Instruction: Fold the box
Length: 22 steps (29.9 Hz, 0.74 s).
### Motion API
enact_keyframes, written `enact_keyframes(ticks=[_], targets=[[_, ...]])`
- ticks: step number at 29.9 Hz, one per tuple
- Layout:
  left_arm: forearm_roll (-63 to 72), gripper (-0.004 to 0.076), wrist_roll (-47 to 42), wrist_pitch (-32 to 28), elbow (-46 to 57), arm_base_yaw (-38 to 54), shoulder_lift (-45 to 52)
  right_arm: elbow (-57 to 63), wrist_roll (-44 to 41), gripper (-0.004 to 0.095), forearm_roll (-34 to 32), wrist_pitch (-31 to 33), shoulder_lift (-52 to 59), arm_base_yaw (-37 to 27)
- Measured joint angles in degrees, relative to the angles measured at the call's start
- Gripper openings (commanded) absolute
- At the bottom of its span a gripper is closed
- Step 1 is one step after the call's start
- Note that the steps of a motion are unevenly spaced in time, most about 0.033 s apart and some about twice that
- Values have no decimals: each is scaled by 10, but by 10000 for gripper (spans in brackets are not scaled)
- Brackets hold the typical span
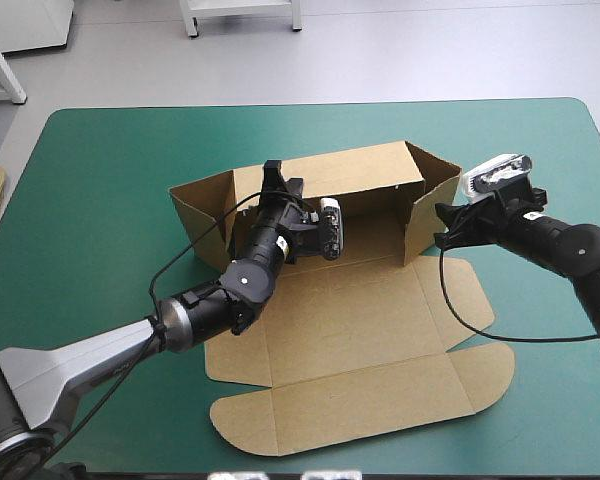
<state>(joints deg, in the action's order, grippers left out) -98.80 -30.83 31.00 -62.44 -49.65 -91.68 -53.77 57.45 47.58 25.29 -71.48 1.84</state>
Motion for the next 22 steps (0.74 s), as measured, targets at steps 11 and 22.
enact_keyframes(ticks=[11, 22], targets=[[0, -8, 0, 0, 0, 0, 0, -280, -406, 404, -280, 192, -64, 0], [0, -8, 0, 0, 0, 0, 0, -621, -456, 354, -326, 431, -326, 0]])
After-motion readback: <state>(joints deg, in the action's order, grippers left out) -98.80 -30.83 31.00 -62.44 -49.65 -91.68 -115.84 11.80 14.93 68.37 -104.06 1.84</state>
